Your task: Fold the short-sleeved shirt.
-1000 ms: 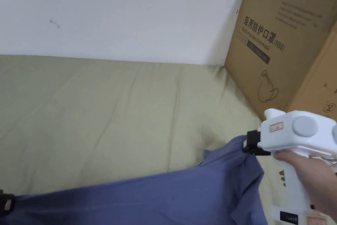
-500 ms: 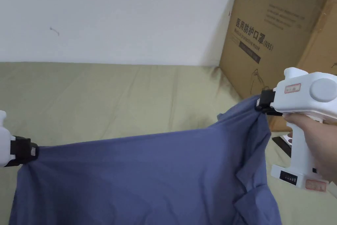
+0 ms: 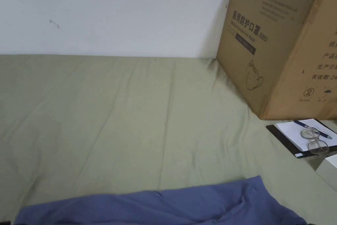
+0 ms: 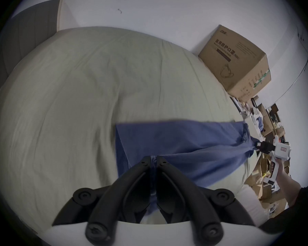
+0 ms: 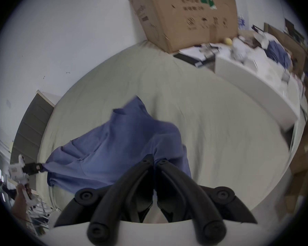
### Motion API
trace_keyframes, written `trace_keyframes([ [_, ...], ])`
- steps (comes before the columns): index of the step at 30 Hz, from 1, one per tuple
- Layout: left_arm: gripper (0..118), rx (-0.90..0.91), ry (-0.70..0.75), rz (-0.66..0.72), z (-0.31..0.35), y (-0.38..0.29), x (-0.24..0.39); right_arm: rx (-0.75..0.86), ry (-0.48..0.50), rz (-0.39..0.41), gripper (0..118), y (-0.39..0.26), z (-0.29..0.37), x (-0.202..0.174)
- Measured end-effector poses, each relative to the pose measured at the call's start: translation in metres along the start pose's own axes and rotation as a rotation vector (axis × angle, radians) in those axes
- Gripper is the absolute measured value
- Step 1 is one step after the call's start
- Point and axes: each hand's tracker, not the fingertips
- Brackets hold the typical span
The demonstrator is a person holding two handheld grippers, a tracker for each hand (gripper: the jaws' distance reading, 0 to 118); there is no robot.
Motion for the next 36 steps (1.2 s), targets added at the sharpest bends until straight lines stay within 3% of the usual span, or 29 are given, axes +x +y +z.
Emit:
trace_keyframes([
  [4, 5, -0.034, 0.025, 0.011, -0.011, -0.027, -0.006, -0.012, -0.024, -0.046, 3, -0.013, -0.017, 0.003],
  [5, 10, -0.038, 0.038, 0.014, -0.014, -0.029, -0.006, -0.007, -0.035, -0.037, 8, -0.014, -0.02, 0.001],
  [6, 25, -0.037, 0.053, 0.007, -0.018, -0.03, -0.005, 0.0, -0.053, -0.018, 16, -0.015, -0.024, -0.001],
  [7, 42, -0.038, 0.104, -0.024, -0.02, -0.03, -0.004, -0.002, -0.083, 0.024, 28, -0.014, -0.025, -0.004],
  [8, 73, -0.037, 0.172, -0.055, -0.022, -0.031, 0.001, -0.005, -0.117, 0.073, 52, -0.013, -0.026, -0.009],
  [9, 94, -0.038, 0.228, -0.065, -0.023, -0.03, 0.003, -0.01, -0.15, 0.114, 81, -0.013, -0.026, -0.012],
  [10, 106, -0.056, 0.296, -0.072, -0.023, -0.031, 0.007, -0.015, -0.179, 0.156, 105, -0.015, -0.022, -0.015],
  [11, 106, -0.044, 0.328, -0.091, -0.018, -0.034, 0.008, -0.011, -0.194, 0.182, 105, -0.015, -0.018, -0.017],
  [13, 108, 0.046, 0.32, -0.108, 0.002, -0.036, 0.017, 0.047, -0.17, 0.21, 118, -0.014, 0.0, -0.024],
  [19, 108, 0.358, 0.128, 0.012, 0.092, -0.033, 0.069, 0.374, 0.011, 0.257, 115, -0.013, 0.095, -0.089],
  [22, 108, 0.586, 0.035, 0.014, 0.128, -0.042, 0.106, 0.608, 0.168, 0.282, 112, -0.027, 0.135, -0.13],
  [24, 104, 0.755, 0.052, -0.055, 0.141, -0.055, 0.13, 0.791, 0.218, 0.321, 98, -0.041, 0.152, -0.153],
  [25, 98, 0.809, 0.069, -0.097, 0.146, -0.059, 0.14, 0.857, 0.21, 0.343, 83, -0.047, 0.157, -0.163],
  [26, 76, 0.864, 0.087, -0.142, 0.148, -0.064, 0.152, 0.899, 0.172, 0.371, 51, -0.053, 0.159, -0.177],
  [27, 48, 0.894, 0.11, -0.178, 0.145, -0.068, 0.156, 0.925, 0.144, 0.391, 23, -0.056, 0.16, -0.186],
  [28, 11, 0.916, 0.139, -0.209, 0.145, -0.071, 0.164, 0.94, 0.144, 0.413, 0, -0.059, 0.159, -0.193],
  [29, 0, 0.93, 0.191, -0.238, 0.143, -0.072, 0.172, 0.953, 0.141, 0.439, 0, -0.062, 0.159, -0.199],
  [30, 0, 0.94, 0.235, -0.243, 0.143, -0.074, 0.174, 0.953, 0.136, 0.446, 0, -0.061, 0.158, -0.202],
  [32, 0, 0.903, 0.161, -0.225, 0.139, -0.074, 0.175, 0.937, 0.17, 0.458, 0, -0.064, 0.161, -0.204],
  [36, 0, 0.902, 0.171, -0.18, 0.138, -0.078, 0.171, 0.943, 0.153, 0.442, 0, -0.067, 0.163, -0.203],
])
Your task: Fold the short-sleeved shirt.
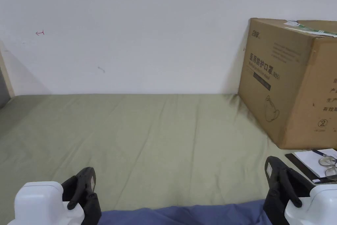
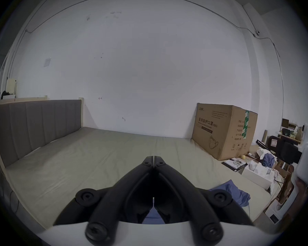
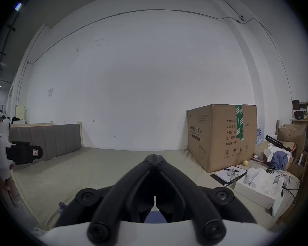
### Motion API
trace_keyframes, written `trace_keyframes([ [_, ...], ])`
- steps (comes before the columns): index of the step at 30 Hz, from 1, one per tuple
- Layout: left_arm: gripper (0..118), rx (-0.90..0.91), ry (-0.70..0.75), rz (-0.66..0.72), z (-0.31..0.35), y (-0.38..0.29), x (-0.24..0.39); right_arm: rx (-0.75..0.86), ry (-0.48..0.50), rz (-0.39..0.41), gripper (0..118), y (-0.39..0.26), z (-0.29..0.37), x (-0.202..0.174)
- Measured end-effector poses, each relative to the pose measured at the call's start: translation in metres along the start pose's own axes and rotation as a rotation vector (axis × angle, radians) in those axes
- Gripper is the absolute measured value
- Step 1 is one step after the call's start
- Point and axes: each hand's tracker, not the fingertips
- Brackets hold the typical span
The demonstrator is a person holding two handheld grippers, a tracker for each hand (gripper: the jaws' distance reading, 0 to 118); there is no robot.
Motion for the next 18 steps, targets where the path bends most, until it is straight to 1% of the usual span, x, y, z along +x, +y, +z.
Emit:
trace_keyframes([
  [2, 0, -0.019, 0.008, 0.025, -0.001, 0.002, -0.012, -0.017, -0.018, 0.014, 0, 0.0, 0.0, 0.001],
  [3, 0, -0.03, -0.023, 0.093, -0.003, 0.008, -0.018, -0.029, -0.012, 0.012, 0, 0.001, 0.0, 0.004],
  [4, 0, -0.039, -0.097, 0.202, -0.006, 0.013, -0.036, -0.047, 0.003, 0.007, 0, 0.002, 0.0, 0.007],
  [5, 0, -0.094, -0.169, 0.333, -0.018, 0.021, -0.063, -0.074, 0.027, 0.001, 0, 0.002, 0.0, 0.01],
  [6, 0, -0.155, -0.214, 0.432, -0.03, 0.025, -0.085, -0.093, 0.041, 0.002, 0, 0.003, -0.001, 0.012],
  [8, 0, -0.438, -0.406, 0.723, -0.076, 0.025, -0.142, -0.129, 0.069, 0.009, 0, 0.001, -0.003, 0.015],
  [9, 0, -0.559, -0.444, 0.825, -0.095, 0.012, -0.165, -0.149, 0.076, 0.006, 0, -0.001, -0.004, 0.014],
  [10, 0, -0.635, -0.474, 0.874, -0.108, -0.003, -0.183, -0.174, 0.081, 0.001, 0, -0.004, -0.006, 0.013],
  [11, 0, -0.678, -0.482, 0.873, -0.118, -0.013, -0.194, -0.198, 0.083, -0.003, 0, -0.008, -0.008, 0.011],
  [12, 2, -0.705, -0.469, 0.84, -0.126, -0.025, -0.206, -0.219, 0.087, -0.006, 0, -0.013, -0.011, 0.008],
  [13, 12, -0.754, -0.458, 0.824, -0.134, -0.039, -0.219, -0.241, 0.096, -0.008, 0, -0.018, -0.014, 0.005],
  [14, 40, -0.775, -0.466, 0.863, -0.143, -0.055, -0.232, -0.265, 0.106, -0.007, 0, -0.023, -0.018, 0.002],
  [15, 72, -0.815, -0.507, 0.921, -0.147, -0.07, -0.234, -0.29, 0.117, -0.001, 0, -0.027, -0.023, -0.002],
  [16, 105, -0.84, -0.518, 0.958, -0.152, -0.084, -0.239, -0.31, 0.125, 0.006, 0, -0.03, -0.027, -0.006],
  [17, 117, -0.858, -0.527, 0.982, -0.158, -0.099, -0.244, -0.323, 0.131, 0.01, 0, -0.033, -0.032, -0.01],
  [18, 116, -0.834, -0.53, 0.999, -0.159, -0.109, -0.251, -0.333, 0.141, 0.008, 0, -0.033, -0.034, -0.013],
])
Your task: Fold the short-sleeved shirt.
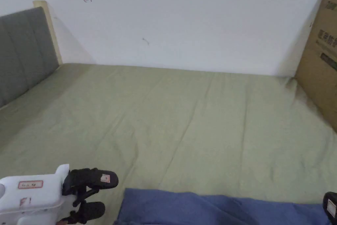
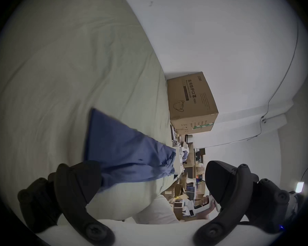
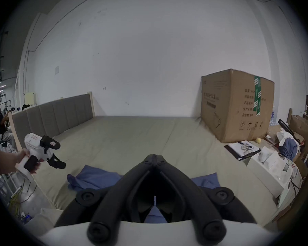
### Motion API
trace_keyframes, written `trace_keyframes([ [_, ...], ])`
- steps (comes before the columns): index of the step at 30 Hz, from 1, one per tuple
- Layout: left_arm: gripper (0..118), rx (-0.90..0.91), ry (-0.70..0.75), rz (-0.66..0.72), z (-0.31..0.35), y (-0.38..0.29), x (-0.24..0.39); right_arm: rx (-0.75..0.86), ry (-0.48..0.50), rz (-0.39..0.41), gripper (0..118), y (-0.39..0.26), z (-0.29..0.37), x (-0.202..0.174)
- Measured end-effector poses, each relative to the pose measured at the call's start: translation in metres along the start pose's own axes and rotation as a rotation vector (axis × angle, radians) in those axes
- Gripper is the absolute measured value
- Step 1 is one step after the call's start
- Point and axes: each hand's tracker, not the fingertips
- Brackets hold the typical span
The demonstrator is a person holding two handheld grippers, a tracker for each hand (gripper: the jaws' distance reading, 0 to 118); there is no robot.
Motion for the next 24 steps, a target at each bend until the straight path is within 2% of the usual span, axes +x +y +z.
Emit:
trace_keyframes([
  [5, 118, -0.066, 0.034, 0.087, -0.019, 0.009, -0.054, -0.041, 0.03, -0.018, 0, 0.001, -0.018, -0.009],
  [7, 118, -0.153, -0.057, 0.156, -0.034, 0.007, -0.071, -0.059, 0.041, -0.028, 0, 0.0, -0.025, -0.012],
  [9, 118, -0.163, -0.203, 0.147, -0.04, 0.02, -0.089, -0.085, 0.052, -0.037, 0, 0.0, -0.031, -0.014],
  [11, 117, -0.163, -0.262, 0.225, -0.061, 0.023, -0.098, -0.1, 0.05, -0.039, 0, -0.001, -0.036, -0.017],
  [12, 113, -0.174, -0.272, 0.246, -0.072, 0.023, -0.1, -0.104, 0.05, -0.042, 0, -0.003, -0.038, -0.016],
  [13, 101, -0.177, -0.258, 0.225, -0.08, 0.024, -0.107, -0.11, 0.051, -0.047, 0, -0.005, -0.04, -0.017],
  [15, 3, -0.168, -0.164, 0.131, -0.093, 0.024, -0.103, -0.126, 0.054, -0.062, 0, -0.006, -0.044, -0.019],
  [17, 3, -0.155, 0.292, -0.014, -0.121, -0.004, -0.087, -0.139, 0.057, -0.072, 0, -0.008, -0.045, -0.02],
  [19, 3, -0.081, 0.093, 0.002, -0.116, -0.01, -0.068, -0.154, 0.061, -0.069, 0, -0.01, -0.046, -0.021],
  [20, 3, -0.11, 0.207, -0.032, -0.12, -0.015, -0.062, -0.161, 0.062, -0.066, 0, -0.012, -0.045, -0.02],
  [22, 3, -0.093, 0.289, -0.057, -0.116, -0.001, -0.043, -0.172, 0.065, -0.065, 0, -0.013, -0.044, -0.019],
  [24, 3, -0.08, 0.443, -0.214, -0.108, -0.006, -0.007, -0.176, 0.07, -0.064, 0, -0.014, -0.04, -0.016],
])
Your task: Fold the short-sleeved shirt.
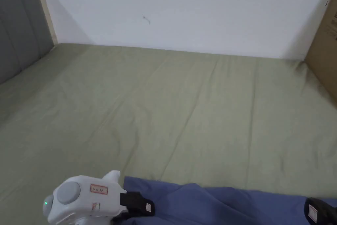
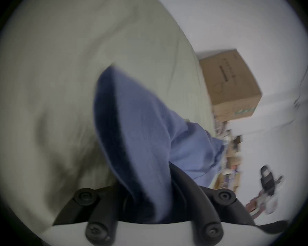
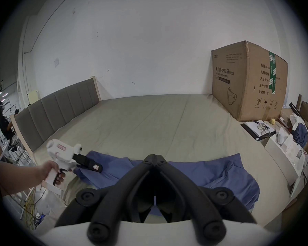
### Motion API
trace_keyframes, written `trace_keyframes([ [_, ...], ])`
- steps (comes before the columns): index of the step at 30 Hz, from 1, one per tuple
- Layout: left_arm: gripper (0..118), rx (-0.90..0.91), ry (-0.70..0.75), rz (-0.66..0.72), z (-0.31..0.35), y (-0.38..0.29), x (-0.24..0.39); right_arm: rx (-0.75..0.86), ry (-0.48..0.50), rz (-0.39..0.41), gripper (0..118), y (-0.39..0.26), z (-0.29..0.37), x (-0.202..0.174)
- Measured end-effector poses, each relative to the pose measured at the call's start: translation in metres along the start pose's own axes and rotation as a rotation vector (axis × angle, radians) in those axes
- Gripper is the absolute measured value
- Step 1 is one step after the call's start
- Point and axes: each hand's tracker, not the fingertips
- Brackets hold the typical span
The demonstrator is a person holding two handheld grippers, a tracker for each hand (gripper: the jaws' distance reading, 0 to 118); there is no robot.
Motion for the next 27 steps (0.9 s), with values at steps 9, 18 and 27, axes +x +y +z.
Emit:
trace_keyframes([
  [9, 3, 0.042, 0.804, -0.485, 0.062, -0.032, 0.071, 0.021, 0.011, -0.079, 0, -0.004, 0.017, 0.024],
  [18, 22, -0.073, 0.176, -0.17, -0.021, -0.031, 0.162, 0.04, 0.0, -0.145, 0, -0.009, 0.04, 0.05],
  [27, 113, -0.035, 0.023, -0.077, -0.029, -0.024, 0.174, 0.039, -0.025, -0.184, 0, -0.015, 0.046, 0.068],
])
